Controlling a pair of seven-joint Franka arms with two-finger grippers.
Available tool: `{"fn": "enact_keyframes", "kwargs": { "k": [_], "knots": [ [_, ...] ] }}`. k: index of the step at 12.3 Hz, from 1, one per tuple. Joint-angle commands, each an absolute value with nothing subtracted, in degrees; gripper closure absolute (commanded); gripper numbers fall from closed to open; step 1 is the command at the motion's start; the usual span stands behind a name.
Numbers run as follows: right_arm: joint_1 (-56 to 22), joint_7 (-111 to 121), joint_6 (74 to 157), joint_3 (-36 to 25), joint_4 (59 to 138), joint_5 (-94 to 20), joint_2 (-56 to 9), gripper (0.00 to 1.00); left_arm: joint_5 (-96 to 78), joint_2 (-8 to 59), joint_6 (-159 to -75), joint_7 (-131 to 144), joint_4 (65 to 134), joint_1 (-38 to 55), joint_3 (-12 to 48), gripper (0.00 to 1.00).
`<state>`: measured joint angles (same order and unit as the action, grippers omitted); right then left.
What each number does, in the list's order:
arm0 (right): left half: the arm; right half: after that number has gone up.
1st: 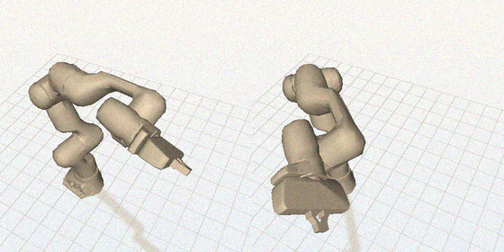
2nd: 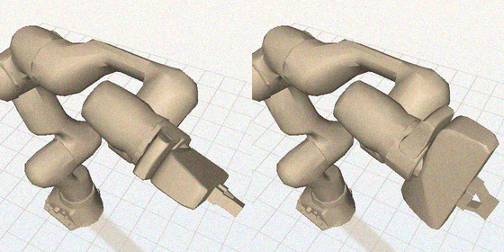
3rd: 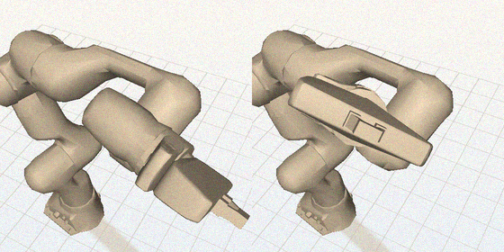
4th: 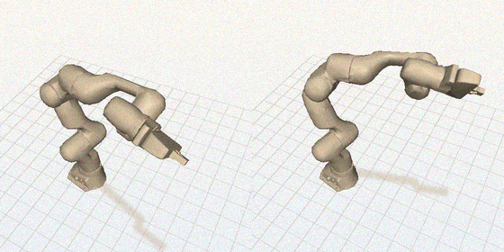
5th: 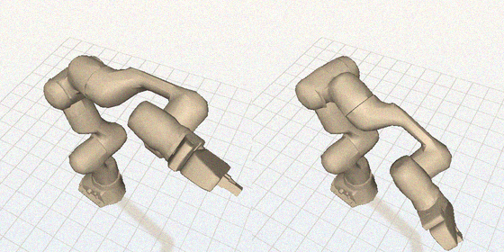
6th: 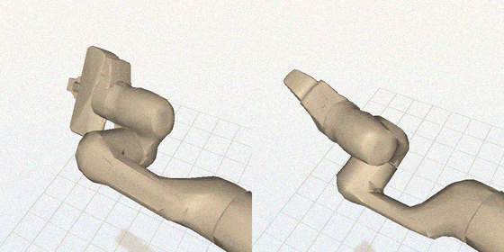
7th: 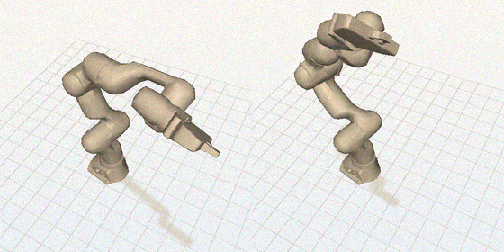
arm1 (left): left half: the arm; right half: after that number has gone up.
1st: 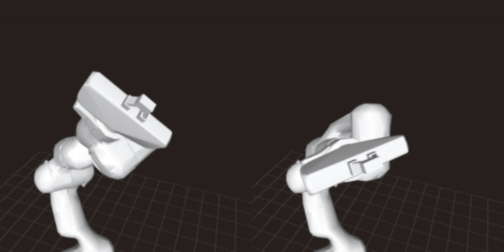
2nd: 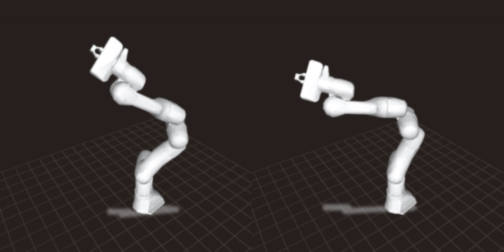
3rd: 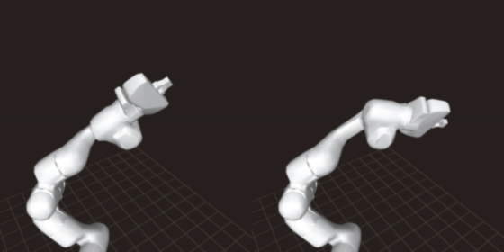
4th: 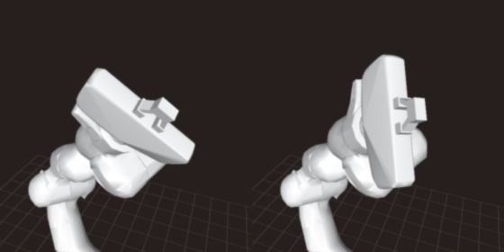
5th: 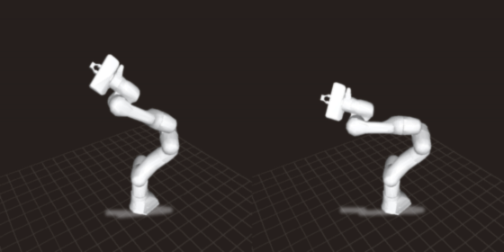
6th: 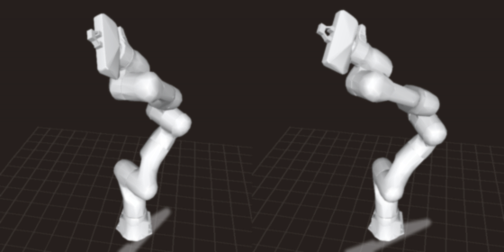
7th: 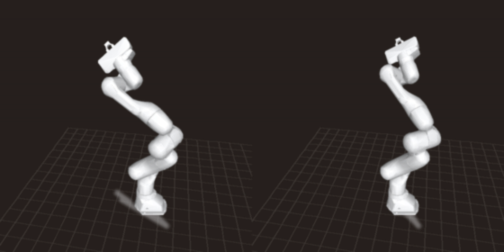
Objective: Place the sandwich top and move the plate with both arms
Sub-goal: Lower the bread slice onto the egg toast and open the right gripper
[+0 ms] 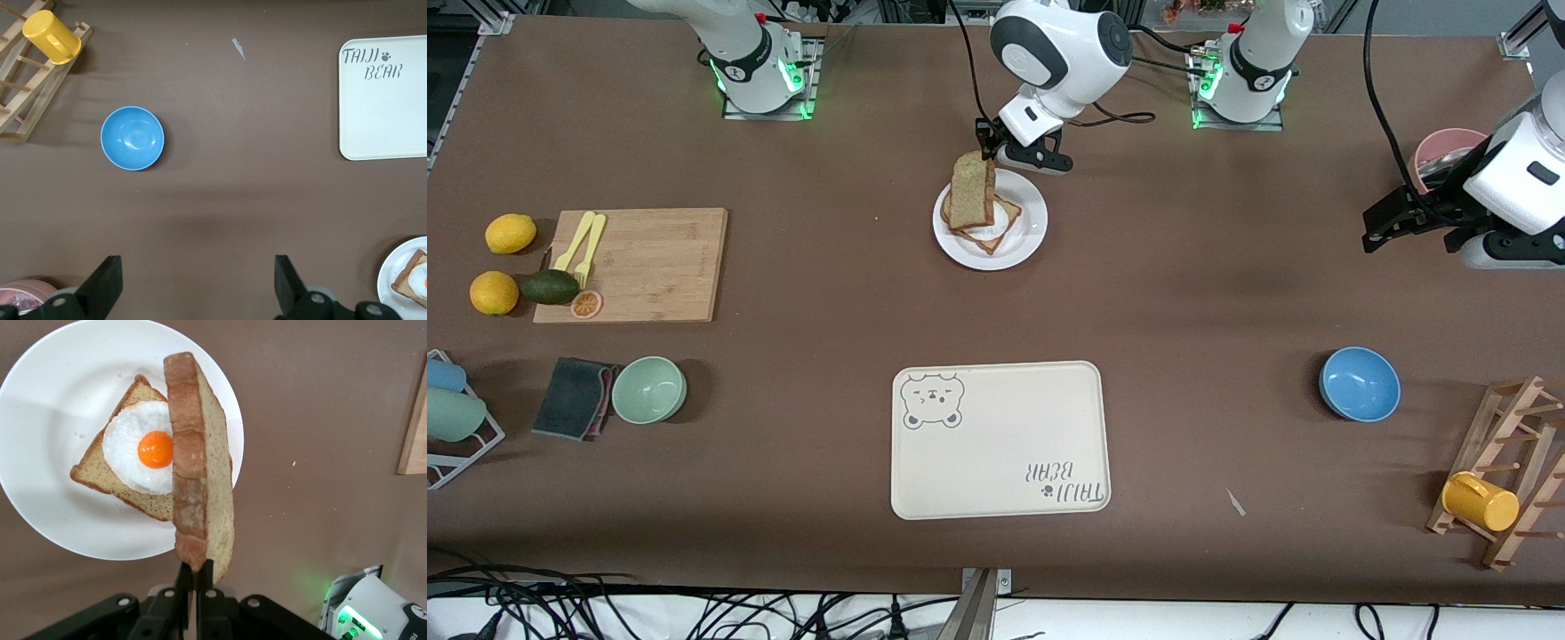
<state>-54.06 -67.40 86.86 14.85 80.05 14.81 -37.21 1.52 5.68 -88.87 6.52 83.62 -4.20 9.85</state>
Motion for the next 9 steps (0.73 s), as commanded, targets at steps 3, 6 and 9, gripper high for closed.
{"fn": "enact_keyframes", "kwargs": {
  "k": [3,6,9],
  "knots": [
    [-55.81,-69.78,87.44,14.94,79.28,16.35,-38.67,1.00,0.09,5.54,-87.71,6.86,82.62,-4.22,9.84,0.00],
    [-55.64,-69.70,87.89,14.85,79.28,16.17,-38.67,1.00,0.09,5.54,-87.71,6.86,82.62,-4.22,9.84,0.00],
    [-55.63,-69.70,89.38,14.77,79.28,16.26,-39.28,0.99,0.09,5.54,-87.71,6.94,82.62,-4.22,9.84,0.00]
  ]
}}
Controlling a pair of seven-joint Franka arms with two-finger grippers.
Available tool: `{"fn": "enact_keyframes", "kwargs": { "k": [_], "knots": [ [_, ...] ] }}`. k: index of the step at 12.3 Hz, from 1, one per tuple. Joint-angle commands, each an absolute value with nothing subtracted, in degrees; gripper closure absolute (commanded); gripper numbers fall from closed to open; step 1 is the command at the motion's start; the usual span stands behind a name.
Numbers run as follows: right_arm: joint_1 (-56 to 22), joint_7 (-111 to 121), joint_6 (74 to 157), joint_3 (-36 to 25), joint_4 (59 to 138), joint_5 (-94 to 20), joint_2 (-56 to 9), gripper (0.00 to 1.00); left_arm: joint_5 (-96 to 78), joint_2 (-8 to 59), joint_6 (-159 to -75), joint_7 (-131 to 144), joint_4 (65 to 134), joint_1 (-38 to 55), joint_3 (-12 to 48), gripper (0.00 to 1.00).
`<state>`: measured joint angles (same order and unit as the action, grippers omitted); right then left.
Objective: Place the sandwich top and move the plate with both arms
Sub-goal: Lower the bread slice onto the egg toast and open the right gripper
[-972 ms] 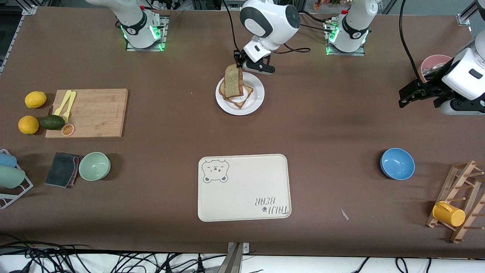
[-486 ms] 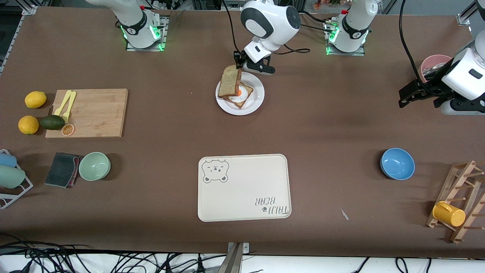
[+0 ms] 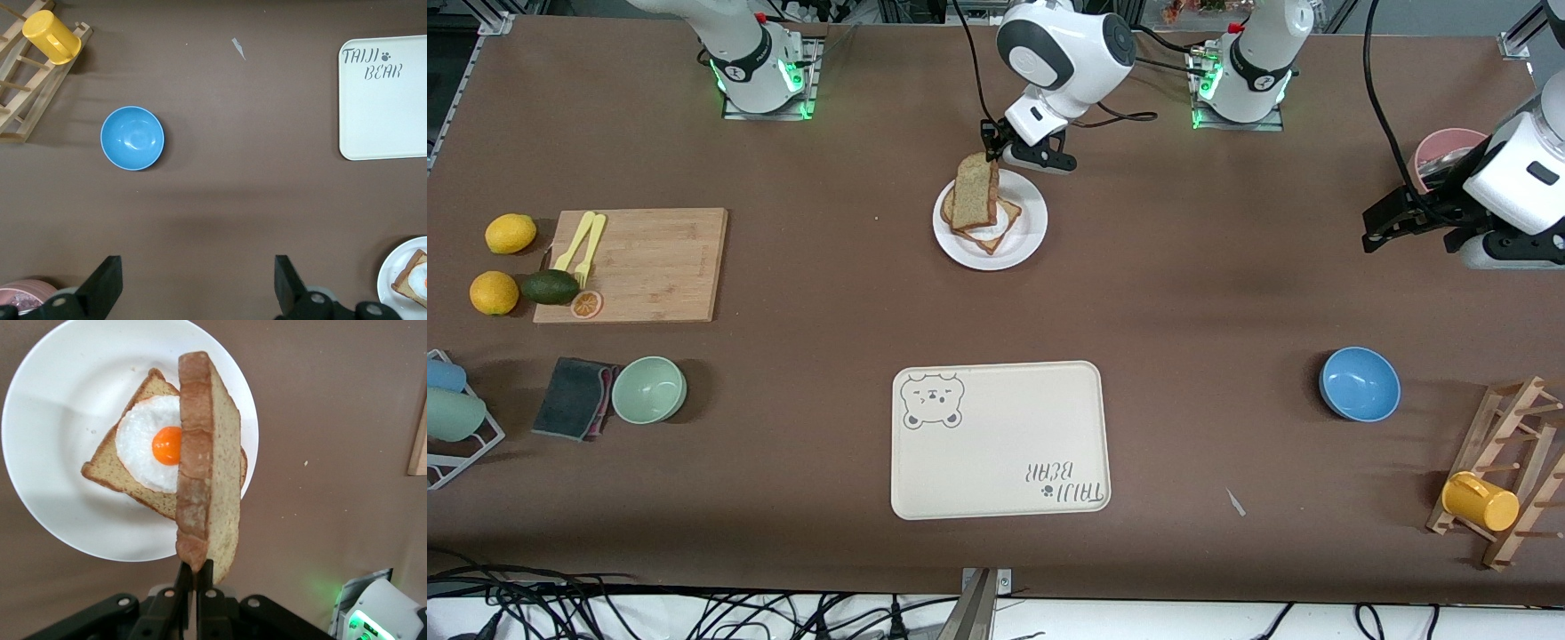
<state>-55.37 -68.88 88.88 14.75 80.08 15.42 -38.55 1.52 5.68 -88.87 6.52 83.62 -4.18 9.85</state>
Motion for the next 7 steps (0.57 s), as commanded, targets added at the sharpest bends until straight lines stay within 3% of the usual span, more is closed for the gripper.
{"fn": "enact_keyframes", "kwargs": {
  "k": [1,2,4,5,6,7],
  "knots": [
    [-55.55,-69.70,90.17,14.68,79.28,16.26,-39.64,0.99,0.09,5.54,-87.71,6.86,82.62,-4.13,9.84,0.00],
    [-55.55,-69.78,90.96,14.68,79.19,16.35,-39.90,0.98,0.09,5.54,-87.71,6.86,82.62,-4.13,9.84,0.00],
    [-55.72,-69.87,91.23,14.68,79.10,18.01,-39.99,0.84,0.09,5.54,-87.71,6.86,82.62,-4.22,9.84,0.00],
    [-55.64,-69.87,91.14,14.68,79.10,18.28,-39.99,0.63,0.09,5.54,-87.71,6.86,82.62,-4.13,9.84,0.00],
    [-55.55,-69.96,91.32,14.68,78.93,18.28,-39.90,0.17,0.09,5.54,-87.71,6.86,82.62,-4.13,9.84,0.00],
    [-55.46,-69.96,91.49,14.59,78.75,18.28,-39.90,0.00,0.09,5.54,-87.71,6.86,82.62,-4.13,9.84,0.00]
  ]
}}
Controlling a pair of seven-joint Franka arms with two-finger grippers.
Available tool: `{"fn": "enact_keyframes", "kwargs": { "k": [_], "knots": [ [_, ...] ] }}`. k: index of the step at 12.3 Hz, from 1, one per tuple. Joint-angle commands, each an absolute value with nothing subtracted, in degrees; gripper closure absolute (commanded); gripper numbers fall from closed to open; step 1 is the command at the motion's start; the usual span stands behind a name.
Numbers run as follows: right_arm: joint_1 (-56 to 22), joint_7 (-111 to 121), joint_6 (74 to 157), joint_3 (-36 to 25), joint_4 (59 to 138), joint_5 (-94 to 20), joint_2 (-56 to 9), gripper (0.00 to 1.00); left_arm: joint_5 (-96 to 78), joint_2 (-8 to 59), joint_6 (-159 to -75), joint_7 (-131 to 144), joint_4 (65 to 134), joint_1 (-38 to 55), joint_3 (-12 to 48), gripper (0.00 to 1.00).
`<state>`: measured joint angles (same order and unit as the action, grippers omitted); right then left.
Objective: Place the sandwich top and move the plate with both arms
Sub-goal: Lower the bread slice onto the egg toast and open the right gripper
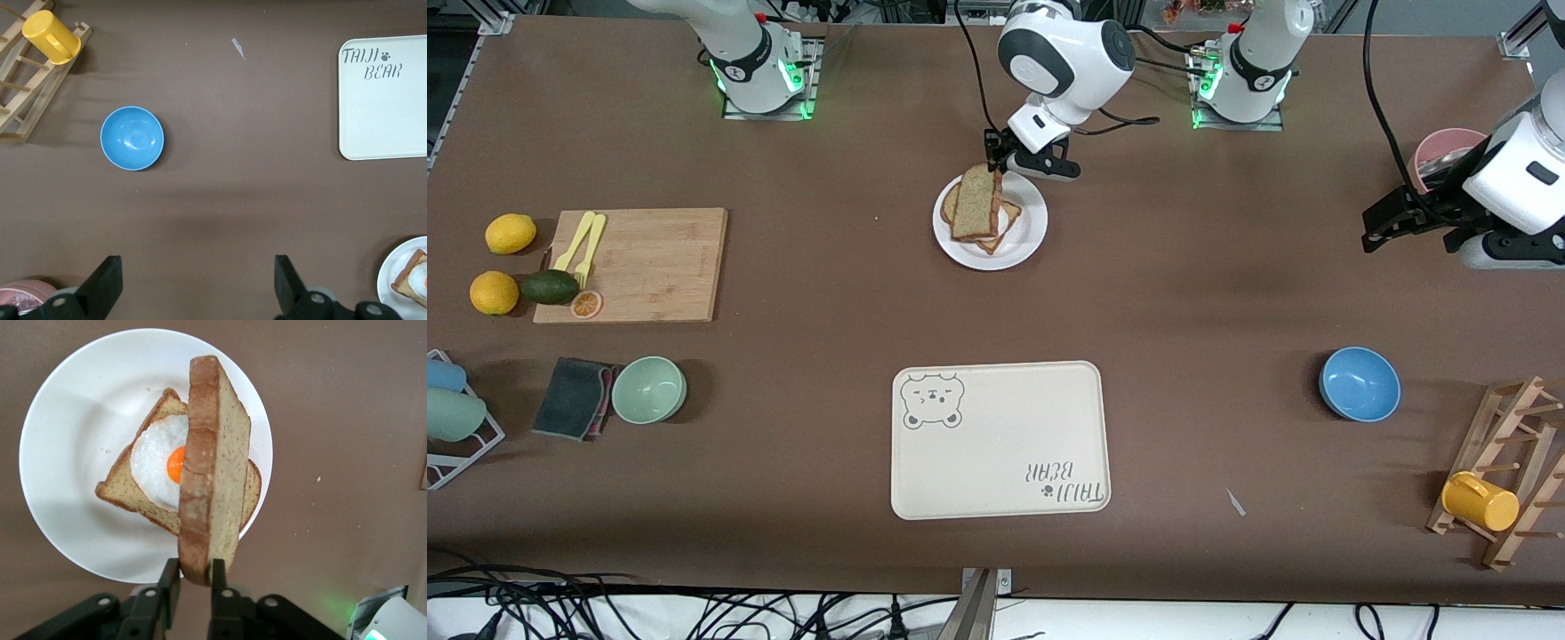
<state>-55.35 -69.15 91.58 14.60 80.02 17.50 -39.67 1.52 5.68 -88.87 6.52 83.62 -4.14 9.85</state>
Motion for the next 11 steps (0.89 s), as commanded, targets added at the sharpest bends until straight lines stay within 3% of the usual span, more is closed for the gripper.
{"fn": "enact_keyframes", "kwargs": {
  "k": [1,6,11],
  "knots": [
    [-55.20,-69.61,91.84,13.81,78.49,18.19,-39.82,0.00,0.09,5.54,-87.71,6.86,82.62,-4.13,9.84,0.00],
    [-46.59,-66.53,91.32,12.04,72.69,13.01,-36.22,0.00,0.09,5.54,-87.71,6.86,82.62,-4.13,9.84,0.00],
    [-37.44,-61.02,90.71,9.69,74.52,8.08,-27.09,0.00,0.09,5.54,-87.71,6.94,82.62,-4.13,9.84,0.00]
  ]
}}
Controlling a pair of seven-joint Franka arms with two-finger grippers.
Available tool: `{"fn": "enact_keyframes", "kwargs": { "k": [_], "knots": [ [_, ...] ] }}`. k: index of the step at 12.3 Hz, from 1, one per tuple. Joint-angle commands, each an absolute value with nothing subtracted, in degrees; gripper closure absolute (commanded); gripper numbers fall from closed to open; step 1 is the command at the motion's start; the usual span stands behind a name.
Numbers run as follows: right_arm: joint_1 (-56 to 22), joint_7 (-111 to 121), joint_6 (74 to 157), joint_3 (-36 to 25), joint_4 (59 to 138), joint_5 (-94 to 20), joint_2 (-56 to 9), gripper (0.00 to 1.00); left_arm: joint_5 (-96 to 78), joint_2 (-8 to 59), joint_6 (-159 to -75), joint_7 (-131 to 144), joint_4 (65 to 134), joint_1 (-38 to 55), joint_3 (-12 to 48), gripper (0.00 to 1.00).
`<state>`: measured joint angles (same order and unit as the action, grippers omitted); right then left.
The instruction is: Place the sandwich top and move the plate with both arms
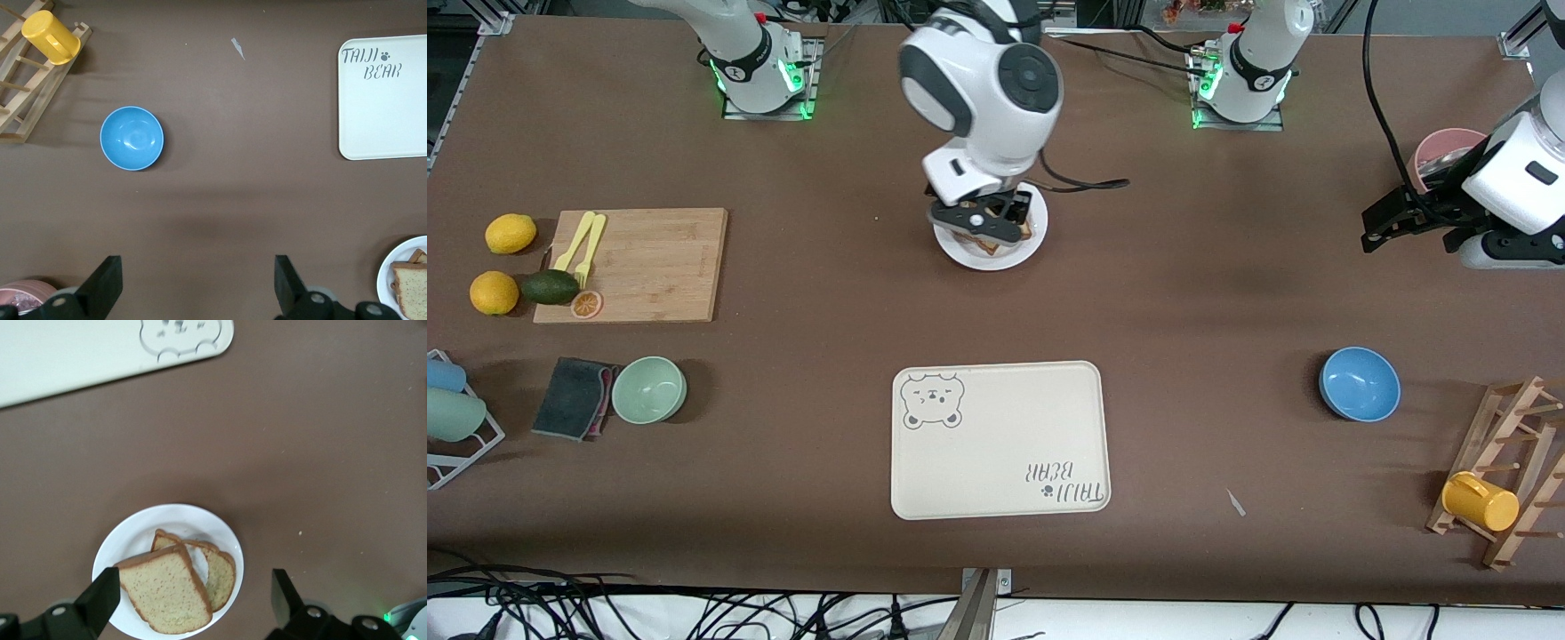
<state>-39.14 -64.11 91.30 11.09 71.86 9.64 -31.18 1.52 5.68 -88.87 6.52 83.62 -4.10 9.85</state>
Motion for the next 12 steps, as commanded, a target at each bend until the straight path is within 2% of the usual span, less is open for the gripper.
{"fn": "enact_keyframes", "kwargs": {
  "k": [1,6,9,12],
  "knots": [
    [-37.35,-59.60,90.62,7.67,74.62,7.65,-25.94,0.00,0.09,5.54,-87.71,6.94,82.62,-4.13,9.84,0.00],
    [-30.34,-40.83,87.98,0.37,76.80,4.66,-20.58,0.00,0.09,5.54,-87.71,6.94,82.62,-4.13,9.84,0.00],
    [-28.92,-28.25,86.76,-5.70,77.52,3.96,-17.76,0.00,0.09,5.54,-87.71,6.94,82.62,-4.22,9.84,0.00],
    [-20.08,-22.08,87.09,-4.06,79.79,-1.04,-14.61,0.00,0.18,5.89,-87.71,7.47,82.71,-4.13,9.76,0.00]
  ]
}}
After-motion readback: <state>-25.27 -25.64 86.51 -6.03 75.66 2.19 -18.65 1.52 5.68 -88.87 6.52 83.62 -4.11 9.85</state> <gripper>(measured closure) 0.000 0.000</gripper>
